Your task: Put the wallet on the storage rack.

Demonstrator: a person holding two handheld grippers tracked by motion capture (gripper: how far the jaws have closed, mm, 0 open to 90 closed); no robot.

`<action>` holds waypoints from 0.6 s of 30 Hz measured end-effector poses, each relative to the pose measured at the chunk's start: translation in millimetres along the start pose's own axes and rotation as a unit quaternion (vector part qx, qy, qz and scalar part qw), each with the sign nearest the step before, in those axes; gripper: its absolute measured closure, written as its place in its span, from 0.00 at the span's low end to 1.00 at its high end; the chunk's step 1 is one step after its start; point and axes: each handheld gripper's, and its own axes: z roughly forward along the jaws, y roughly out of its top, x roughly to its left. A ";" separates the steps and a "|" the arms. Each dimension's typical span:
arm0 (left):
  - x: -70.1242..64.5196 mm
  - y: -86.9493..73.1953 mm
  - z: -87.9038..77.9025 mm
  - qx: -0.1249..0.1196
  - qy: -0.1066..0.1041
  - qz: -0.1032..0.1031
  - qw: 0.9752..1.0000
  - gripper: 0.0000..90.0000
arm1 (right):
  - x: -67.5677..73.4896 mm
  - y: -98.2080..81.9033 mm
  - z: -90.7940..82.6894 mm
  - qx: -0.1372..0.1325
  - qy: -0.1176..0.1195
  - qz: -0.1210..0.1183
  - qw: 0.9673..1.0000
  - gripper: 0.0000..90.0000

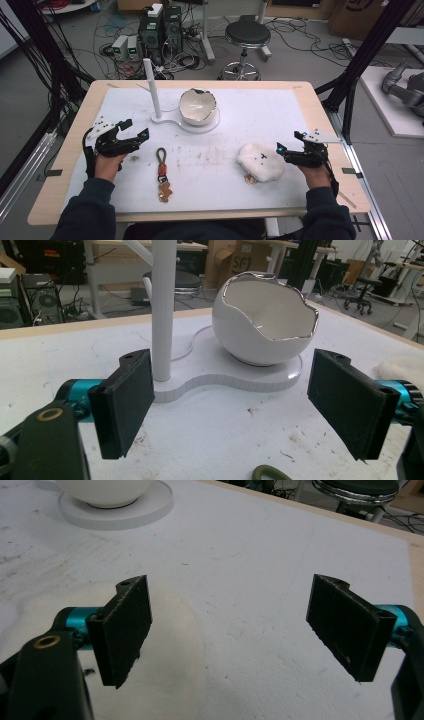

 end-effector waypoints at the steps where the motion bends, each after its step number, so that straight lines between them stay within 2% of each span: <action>1: 0.0 0.0 0.0 0.000 0.000 0.000 1.000 0.21 | 0.0 0.0 0.0 0.000 0.000 0.000 1.000 0.21; 2: -0.4 0.0 0.3 0.000 0.000 -0.001 1.000 0.21 | 0.0 -0.5 0.5 0.001 -0.001 -0.005 1.000 0.21; 9: -4.6 1.1 2.6 0.000 -0.007 0.004 1.000 0.21 | -1.9 -1.9 1.6 0.002 -0.002 0.001 1.000 0.21; 14: -8.6 1.1 6.2 0.002 -0.011 0.005 1.000 0.21 | -0.7 -4.1 6.2 0.014 0.010 0.001 1.000 0.21; 18: -11.7 1.2 6.0 0.004 -0.014 0.012 1.000 0.22 | 2.0 -5.6 12.2 0.028 0.028 0.008 0.999 0.21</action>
